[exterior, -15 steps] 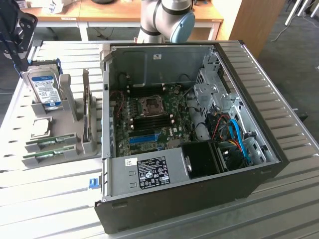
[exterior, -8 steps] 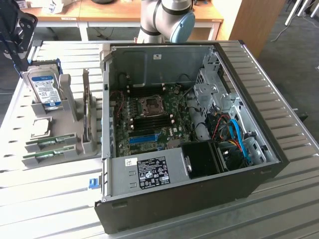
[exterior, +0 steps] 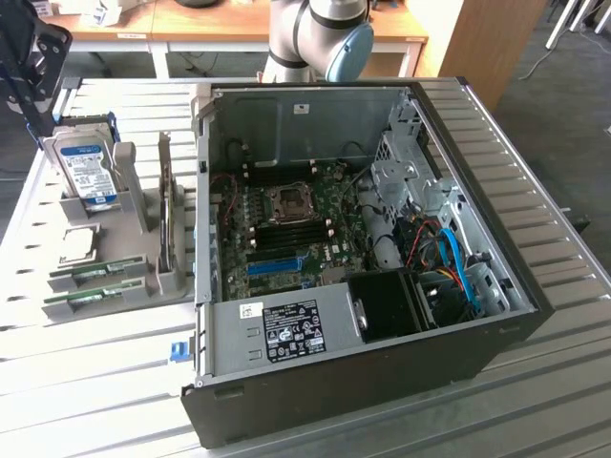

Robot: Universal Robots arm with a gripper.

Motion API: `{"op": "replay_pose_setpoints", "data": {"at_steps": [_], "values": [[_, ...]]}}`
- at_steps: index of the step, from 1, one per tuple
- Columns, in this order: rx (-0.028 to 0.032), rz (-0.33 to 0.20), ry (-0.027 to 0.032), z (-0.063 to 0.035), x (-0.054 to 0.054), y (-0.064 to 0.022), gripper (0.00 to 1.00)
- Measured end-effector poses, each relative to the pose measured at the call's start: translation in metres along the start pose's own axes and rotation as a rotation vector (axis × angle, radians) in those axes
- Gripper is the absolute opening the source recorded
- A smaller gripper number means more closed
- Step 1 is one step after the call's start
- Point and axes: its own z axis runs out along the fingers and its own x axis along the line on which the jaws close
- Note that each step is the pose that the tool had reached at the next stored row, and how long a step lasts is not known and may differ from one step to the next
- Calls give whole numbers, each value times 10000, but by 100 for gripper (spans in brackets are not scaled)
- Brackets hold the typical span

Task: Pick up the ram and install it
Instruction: 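Pick up the ram and move it above insertion slot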

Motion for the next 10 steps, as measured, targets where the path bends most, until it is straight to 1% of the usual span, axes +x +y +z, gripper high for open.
{"op": "replay_pose_setpoints", "data": {"at_steps": [10], "values": [[-42, -1824, 82, 0, -1, 0, 11]]}}
